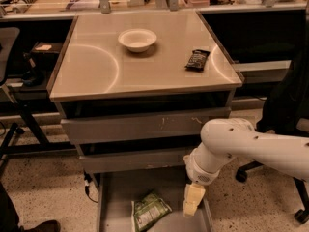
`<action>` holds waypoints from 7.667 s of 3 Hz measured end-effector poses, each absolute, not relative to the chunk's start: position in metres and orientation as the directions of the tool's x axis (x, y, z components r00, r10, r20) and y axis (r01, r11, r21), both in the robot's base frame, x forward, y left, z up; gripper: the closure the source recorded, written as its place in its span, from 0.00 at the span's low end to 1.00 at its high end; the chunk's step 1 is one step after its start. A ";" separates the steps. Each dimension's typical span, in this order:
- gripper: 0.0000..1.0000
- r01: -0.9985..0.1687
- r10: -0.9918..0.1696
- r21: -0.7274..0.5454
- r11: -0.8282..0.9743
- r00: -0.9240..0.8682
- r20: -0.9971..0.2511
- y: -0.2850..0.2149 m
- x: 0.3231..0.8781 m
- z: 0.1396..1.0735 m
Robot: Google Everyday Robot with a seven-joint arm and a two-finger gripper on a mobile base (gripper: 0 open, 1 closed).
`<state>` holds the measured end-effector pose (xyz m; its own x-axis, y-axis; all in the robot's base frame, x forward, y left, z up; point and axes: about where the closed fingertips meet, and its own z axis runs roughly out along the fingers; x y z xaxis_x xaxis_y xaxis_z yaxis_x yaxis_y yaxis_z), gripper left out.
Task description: Pick green jalapeno chip bag from bottom drawer and place on counter
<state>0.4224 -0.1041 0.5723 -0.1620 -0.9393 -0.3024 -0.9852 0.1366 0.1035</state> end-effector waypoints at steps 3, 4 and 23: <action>0.00 -0.962 -0.874 0.131 0.239 -0.272 -0.402 -0.069 0.476 0.438; 0.00 -0.959 -0.871 0.148 0.243 -0.283 -0.402 -0.067 0.473 0.428; 1.00 -0.941 -0.746 0.256 0.223 -0.334 -0.577 0.009 0.506 0.194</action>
Offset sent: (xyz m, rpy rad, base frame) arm 0.0708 0.0446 -0.1680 0.1696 -0.0363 -0.1000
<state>0.5058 0.0091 0.1942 -0.3339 -0.7457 -0.5766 -0.9405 0.2229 0.2564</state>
